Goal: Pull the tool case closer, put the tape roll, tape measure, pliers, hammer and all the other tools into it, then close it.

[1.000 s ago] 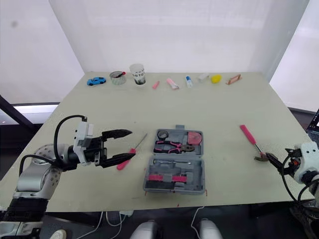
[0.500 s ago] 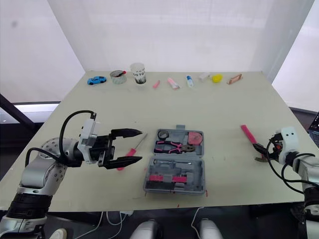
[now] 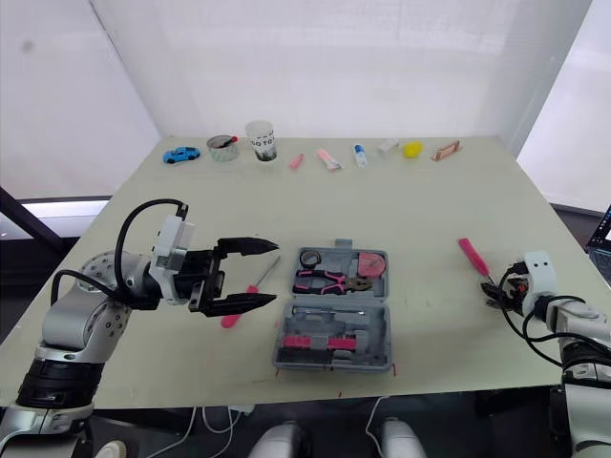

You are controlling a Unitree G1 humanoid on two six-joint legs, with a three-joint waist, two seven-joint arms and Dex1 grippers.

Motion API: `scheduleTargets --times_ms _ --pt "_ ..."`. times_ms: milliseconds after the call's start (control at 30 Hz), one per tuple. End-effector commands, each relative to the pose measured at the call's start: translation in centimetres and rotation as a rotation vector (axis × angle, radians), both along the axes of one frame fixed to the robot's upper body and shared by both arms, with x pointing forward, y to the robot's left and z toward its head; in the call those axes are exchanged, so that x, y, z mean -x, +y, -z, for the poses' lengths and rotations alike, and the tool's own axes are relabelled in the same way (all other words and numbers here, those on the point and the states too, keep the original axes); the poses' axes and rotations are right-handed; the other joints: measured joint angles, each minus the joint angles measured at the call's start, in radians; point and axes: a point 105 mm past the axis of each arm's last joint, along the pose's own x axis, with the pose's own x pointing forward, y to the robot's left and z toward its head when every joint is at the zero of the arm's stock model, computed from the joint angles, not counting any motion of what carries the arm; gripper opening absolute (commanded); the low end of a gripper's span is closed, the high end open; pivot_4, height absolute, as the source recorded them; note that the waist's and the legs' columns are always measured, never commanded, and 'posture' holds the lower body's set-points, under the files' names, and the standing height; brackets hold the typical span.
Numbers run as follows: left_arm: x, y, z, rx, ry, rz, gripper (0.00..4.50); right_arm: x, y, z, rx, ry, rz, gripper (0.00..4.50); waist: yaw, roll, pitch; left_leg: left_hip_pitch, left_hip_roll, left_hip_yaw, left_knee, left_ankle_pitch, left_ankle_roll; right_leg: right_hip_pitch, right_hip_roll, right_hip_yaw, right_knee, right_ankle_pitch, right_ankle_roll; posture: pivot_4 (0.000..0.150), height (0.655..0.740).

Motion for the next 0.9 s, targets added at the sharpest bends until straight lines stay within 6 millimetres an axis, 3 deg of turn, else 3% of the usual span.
scheduleTargets --times_ms 33,133,167,300,600,700,833,900 --pt "0.6 -0.2 -1.1 -0.006 -0.051 0.022 4.50 0.7 0.2 0.9 -0.024 0.002 -0.008 1.85 -0.001 0.000 0.000 0.000 0.000 0.000 0.000 0.000 0.000 0.000 0.000 0.000 0.000 0.000 0.000 0.150 0.7400" --pt "0.5 -0.2 -1.0 -0.003 -0.052 0.018 4.50 1.2 0.3 1.8 -0.010 0.017 -0.011 0.32 -0.005 0.000 0.000 0.000 0.000 0.000 0.000 0.000 0.000 0.000 0.000 0.000 0.000 0.000 0.000 0.150 0.7400" --pt "0.4 -0.2 -1.0 -0.003 -0.053 0.017 4.50 1.4 0.4 2.2 0.014 0.030 -0.022 0.02 -0.006 0.000 0.000 0.000 0.000 0.000 0.000 0.000 0.000 0.001 0.000 0.000 0.000 0.000 0.000 0.150 0.7400" --pt "0.1 -0.2 -0.9 -0.006 -0.057 0.020 4.50 1.6 0.6 2.8 0.049 0.041 -0.042 0.02 -0.004 -0.001 -0.001 0.000 0.000 -0.001 0.001 0.000 0.000 0.002 0.001 0.001 0.000 0.000 0.000 0.150 0.7400" --pt "-0.1 -0.2 -0.6 -0.010 -0.054 0.025 4.50 0.9 1.1 1.8 0.046 -0.041 -0.057 0.02 -0.013 -0.002 -0.001 0.001 0.000 -0.001 0.001 0.000 0.000 0.002 0.001 0.001 0.000 0.000 0.000 0.150 0.7400" --pt "-0.1 0.1 -0.6 -0.012 -0.053 0.019 4.50 0.3 1.5 0.3 0.070 -0.054 -0.118 0.02 -0.014 -0.002 -0.001 0.001 0.000 -0.001 0.001 0.000 0.000 0.002 0.001 0.001 0.000 0.000 0.000 0.150 0.7400" --pt "-0.2 0.5 -0.4 -0.029 -0.054 0.011 4.50 -0.4 2.5 -3.2 0.108 -0.129 -0.215 0.02 -0.014 0.000 0.000 0.000 0.000 -0.001 0.000 0.000 0.000 0.001 0.001 0.001 0.000 0.000 0.000 0.150 0.7400" --pt "-0.2 0.9 -0.2 -0.042 -0.061 0.003 4.50 -0.2 4.2 -5.4 0.155 -0.174 -0.308 0.02 -0.013 0.004 0.003 0.000 0.000 -0.001 -0.001 0.000 0.000 0.000 0.001 0.002 0.000 0.000 0.000 0.150 0.7400"
